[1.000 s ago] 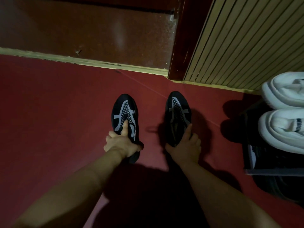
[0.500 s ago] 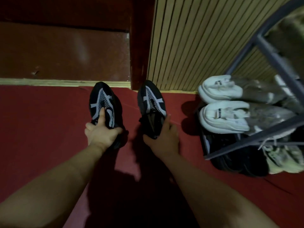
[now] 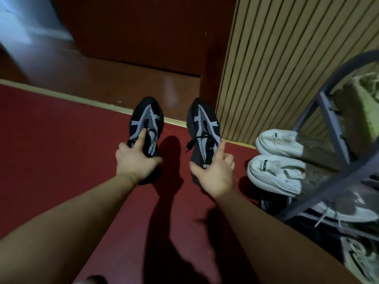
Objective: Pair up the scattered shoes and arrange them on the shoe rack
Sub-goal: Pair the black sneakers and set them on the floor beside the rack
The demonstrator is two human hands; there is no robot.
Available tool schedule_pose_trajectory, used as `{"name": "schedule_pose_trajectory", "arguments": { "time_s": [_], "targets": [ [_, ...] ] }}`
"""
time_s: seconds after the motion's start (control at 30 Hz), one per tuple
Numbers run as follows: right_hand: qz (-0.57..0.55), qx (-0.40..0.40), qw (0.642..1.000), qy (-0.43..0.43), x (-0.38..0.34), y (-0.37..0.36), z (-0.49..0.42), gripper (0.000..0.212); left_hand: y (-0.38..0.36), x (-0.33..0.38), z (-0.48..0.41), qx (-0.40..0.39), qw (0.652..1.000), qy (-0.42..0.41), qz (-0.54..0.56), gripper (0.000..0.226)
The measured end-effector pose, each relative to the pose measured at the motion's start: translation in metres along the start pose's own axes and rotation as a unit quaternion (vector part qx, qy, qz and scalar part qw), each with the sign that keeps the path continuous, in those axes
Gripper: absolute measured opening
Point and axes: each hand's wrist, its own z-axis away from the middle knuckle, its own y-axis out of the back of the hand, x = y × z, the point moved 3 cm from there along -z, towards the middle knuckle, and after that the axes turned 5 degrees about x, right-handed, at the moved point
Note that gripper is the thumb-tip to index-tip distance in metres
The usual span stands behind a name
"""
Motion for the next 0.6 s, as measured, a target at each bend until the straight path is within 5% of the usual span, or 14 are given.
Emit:
{"name": "schedule_pose_trajectory", "arguments": {
  "time_s": [0.3, 0.6],
  "targets": [
    [-0.011, -0.036, 0.999, 0.019, -0.03, 0.034, 0.063, 0.112, 0.05, -0.005, 0.091, 0.019, 0.998, 0.065, 0.018, 0.091],
    [0.062, 0.014, 0.996, -0.057, -0.006, 0.082, 0.115, 0.113, 0.042, -0.01, 0.101, -0.065, 0.997, -0.002, 0.037, 0.09]
  ]
}}
